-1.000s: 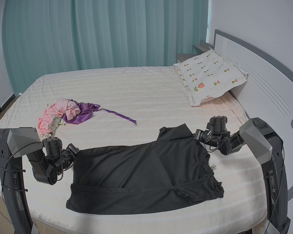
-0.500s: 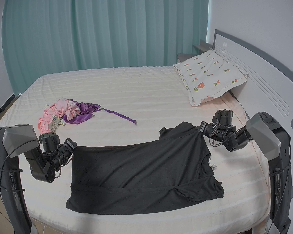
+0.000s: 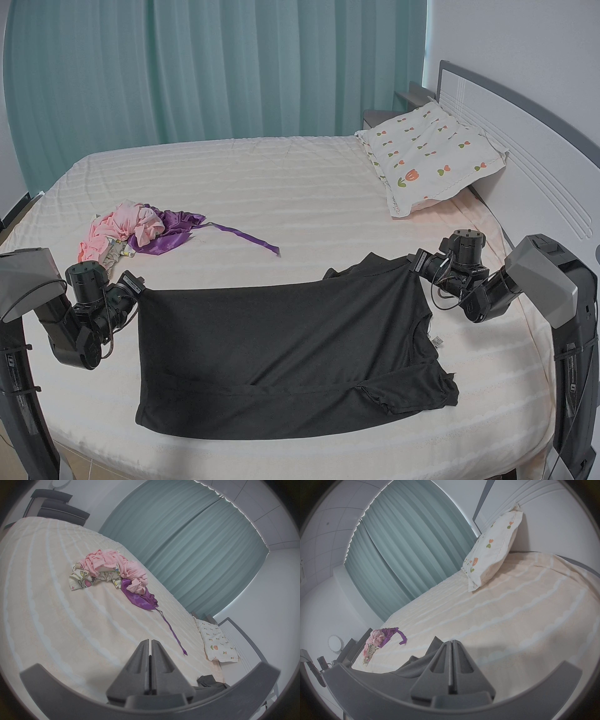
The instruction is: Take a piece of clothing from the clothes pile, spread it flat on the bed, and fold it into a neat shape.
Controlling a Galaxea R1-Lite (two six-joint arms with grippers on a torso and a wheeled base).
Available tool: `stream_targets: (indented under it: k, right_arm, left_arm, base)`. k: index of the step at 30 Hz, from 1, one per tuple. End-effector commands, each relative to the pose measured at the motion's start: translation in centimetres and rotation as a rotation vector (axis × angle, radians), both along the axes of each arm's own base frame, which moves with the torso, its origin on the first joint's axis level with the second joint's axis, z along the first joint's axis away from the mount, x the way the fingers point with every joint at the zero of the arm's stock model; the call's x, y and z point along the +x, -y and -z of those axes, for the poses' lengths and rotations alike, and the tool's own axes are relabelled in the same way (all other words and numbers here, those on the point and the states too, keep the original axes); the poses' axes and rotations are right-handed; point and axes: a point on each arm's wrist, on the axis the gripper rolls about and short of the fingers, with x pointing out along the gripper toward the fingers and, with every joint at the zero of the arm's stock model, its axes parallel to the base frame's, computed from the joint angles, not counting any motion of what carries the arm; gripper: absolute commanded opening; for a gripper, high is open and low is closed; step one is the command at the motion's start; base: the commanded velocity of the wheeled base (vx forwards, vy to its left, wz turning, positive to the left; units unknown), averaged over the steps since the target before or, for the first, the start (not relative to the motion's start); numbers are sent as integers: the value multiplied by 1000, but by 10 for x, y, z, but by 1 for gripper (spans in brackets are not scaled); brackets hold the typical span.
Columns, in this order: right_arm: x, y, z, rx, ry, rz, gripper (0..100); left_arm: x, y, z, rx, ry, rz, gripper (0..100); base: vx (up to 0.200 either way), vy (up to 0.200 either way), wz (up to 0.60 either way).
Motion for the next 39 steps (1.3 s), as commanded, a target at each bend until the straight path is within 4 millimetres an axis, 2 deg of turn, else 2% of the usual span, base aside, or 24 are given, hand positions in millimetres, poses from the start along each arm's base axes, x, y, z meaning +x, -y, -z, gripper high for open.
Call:
stream_targets:
  k: [1,5,10,12,14,16,23,24,28,32,39]
  right_arm:
    - [-2,-3,5,-10,12,-9,0]
    - [-1,-4,3,9,40,-11,0]
    - [1,-3,-2,18,94,-8,0]
    - [0,-3,0,10,106,-8,0]
    - [-8,-3,13,-2,67,-14,0]
    - [-7,-3,13,-1,70,-15,0]
    - [-1,-1,5,9,104,-2,0]
    - [3,-2,2,18,127,5,0]
    - [4,-5,7,18,130,4,0]
    - [4,-3,1,32,185,6,0]
    - [-6,0,10,26,150,8,0]
  left_arm:
    - [-7,-1,-16,4,35,-4,0]
    - [-13,-2,-30,7,61,-10,0]
    - [-15,-2,-35,13,73,-12,0]
    - [-17,-2,-39,17,82,-28,0]
    - [-24,-2,-47,22,97,-33,0]
    - [-25,-1,-50,24,104,-32,0]
    - [-26,-1,-47,23,94,-34,0]
    - [-29,-1,-41,21,71,-33,0]
    - [-30,-1,-37,17,57,-35,0]
    - [-31,-3,-37,18,55,-41,0]
    - [-39,-2,-32,15,26,-36,0]
  base:
    - [0,0,0]
    - [0,0,0]
    - [0,0,0]
    - [0,0,0]
    - [0,0,0]
    - [0,0,0]
    - [0,0,0]
    - [0,0,0]
    - [0,0,0]
    - [0,0,0]
    - [0,0,0]
